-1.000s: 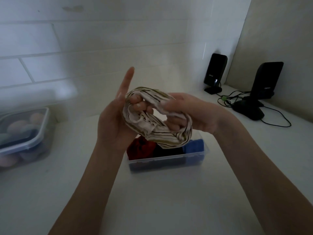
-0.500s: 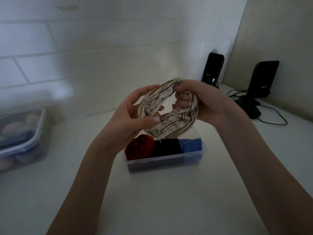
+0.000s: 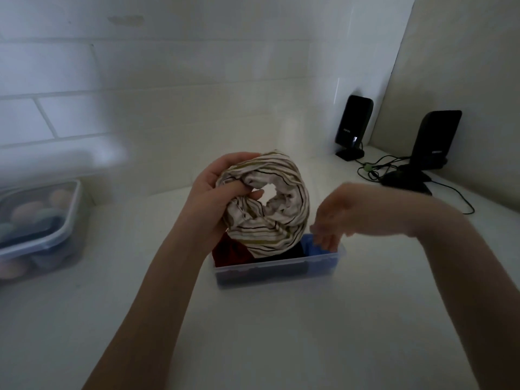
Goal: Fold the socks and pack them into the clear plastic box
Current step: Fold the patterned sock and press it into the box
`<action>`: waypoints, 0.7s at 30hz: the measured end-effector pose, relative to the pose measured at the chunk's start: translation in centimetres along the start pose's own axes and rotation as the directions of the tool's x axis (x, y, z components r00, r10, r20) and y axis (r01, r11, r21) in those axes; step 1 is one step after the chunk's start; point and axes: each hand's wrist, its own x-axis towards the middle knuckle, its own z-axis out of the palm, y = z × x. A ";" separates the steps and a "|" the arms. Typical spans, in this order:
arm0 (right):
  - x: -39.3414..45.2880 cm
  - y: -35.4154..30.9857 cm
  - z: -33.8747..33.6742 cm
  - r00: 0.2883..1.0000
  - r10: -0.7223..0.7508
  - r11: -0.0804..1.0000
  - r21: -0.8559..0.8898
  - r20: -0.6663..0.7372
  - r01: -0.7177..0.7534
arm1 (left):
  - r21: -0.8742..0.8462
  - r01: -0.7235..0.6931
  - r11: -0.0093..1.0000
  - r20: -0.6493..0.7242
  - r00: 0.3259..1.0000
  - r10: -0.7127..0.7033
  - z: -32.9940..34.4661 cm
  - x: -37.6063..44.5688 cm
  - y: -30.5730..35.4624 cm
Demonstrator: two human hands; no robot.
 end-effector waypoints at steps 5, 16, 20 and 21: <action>1.4 -0.1 2.7 0.990 -0.010 0.973 -0.229 -0.141 -0.023 | -0.038 0.041 0.998 0.021 0.999 -0.040 1.1 -0.1 -0.7; 2.7 1.4 1.8 0.999 0.023 0.982 -0.188 0.028 -0.018 | 0.552 0.118 0.825 -0.210 0.978 0.000 2.2 -0.2 -2.7; 1.9 2.6 2.2 0.997 -0.074 0.966 0.249 -0.012 0.075 | 0.735 0.029 0.677 -0.090 0.994 0.055 2.6 -0.5 -3.1; 1.8 2.8 2.3 0.994 -0.100 0.951 0.289 -0.046 0.108 | 0.747 0.024 0.664 -0.081 0.995 0.055 2.7 -0.5 -3.1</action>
